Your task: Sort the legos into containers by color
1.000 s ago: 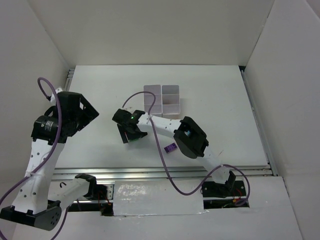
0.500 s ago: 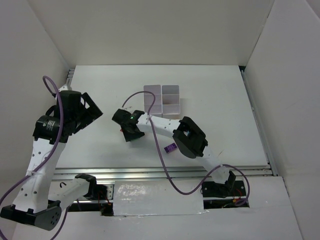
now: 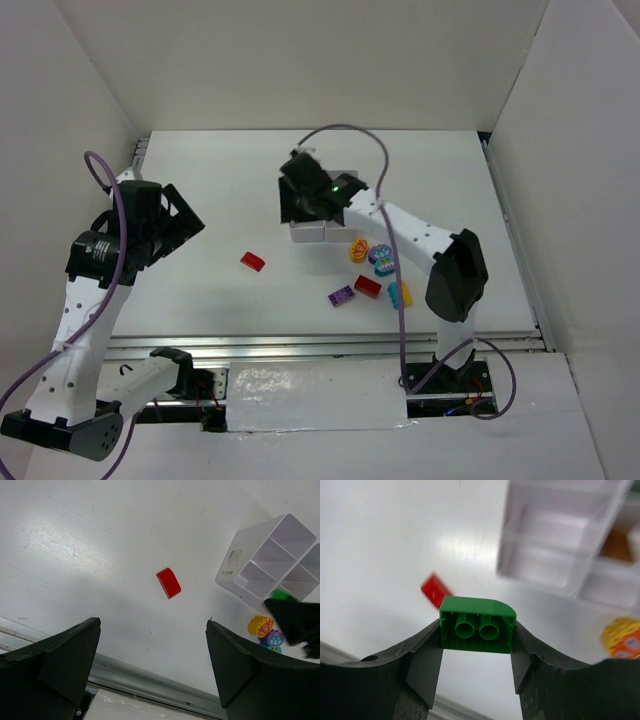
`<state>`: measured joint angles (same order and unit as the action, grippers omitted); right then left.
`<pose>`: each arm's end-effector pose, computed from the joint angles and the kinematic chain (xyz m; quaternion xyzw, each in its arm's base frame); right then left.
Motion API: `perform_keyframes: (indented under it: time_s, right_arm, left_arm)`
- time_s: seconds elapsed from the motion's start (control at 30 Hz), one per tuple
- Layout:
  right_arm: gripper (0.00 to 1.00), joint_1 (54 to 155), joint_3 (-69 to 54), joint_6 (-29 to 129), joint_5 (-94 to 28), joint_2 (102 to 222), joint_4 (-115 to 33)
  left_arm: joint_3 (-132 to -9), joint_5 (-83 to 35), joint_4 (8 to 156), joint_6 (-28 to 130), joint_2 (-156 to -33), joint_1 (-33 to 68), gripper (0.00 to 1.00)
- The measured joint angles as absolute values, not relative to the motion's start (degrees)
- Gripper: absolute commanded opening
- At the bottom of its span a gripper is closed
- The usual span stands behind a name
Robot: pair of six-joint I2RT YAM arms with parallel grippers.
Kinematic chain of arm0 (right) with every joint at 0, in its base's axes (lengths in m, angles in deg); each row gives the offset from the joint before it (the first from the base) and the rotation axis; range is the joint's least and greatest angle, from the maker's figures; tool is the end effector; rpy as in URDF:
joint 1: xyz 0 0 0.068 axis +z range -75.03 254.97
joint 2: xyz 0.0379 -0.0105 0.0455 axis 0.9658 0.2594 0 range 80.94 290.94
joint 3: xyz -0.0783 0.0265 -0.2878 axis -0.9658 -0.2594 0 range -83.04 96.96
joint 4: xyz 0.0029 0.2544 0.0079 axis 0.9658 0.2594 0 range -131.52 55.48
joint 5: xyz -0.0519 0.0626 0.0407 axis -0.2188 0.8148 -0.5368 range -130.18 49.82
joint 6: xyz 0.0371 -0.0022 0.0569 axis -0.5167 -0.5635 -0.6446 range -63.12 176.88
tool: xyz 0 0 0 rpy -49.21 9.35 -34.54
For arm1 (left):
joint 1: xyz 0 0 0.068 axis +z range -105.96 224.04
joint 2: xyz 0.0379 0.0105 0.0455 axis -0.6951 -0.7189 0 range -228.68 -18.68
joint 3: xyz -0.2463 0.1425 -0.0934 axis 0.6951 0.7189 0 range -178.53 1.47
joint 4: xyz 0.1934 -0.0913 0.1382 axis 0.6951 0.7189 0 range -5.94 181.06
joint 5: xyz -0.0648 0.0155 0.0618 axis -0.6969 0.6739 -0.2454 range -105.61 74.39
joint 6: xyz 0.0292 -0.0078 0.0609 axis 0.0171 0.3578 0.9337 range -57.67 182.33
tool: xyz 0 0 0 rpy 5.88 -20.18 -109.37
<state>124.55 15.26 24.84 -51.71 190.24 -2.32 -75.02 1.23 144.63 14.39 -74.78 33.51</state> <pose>0.2953 0.3300 0.3042 -0.1089 0.9298 0.1499 0.3181 0.1559 -0.0128 0.4129 -0.3462 0.8300 -0.0875 0.4284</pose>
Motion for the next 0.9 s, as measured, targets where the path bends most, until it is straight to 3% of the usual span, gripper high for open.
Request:
perform_keyframes:
  time_s: [0.17, 0.43, 0.9]
  right_arm:
    - [0.17, 114.63, 22.41, 28.21, -54.11, 187.99, -3.34]
    - [0.18, 107.98, 37.33, 33.15, -59.66, 201.63, -1.64]
    - [0.23, 104.83, 28.74, 34.29, -60.56, 203.88, -1.81]
  left_arm:
    - [-75.02, 0.44, 143.48, 14.65, -74.78, 33.51, 1.0]
    - [-75.02, -2.77, 142.27, 17.21, -75.19, 33.51, 0.99]
    - [-75.02, -5.17, 141.86, 18.87, -76.62, 33.51, 1.0]
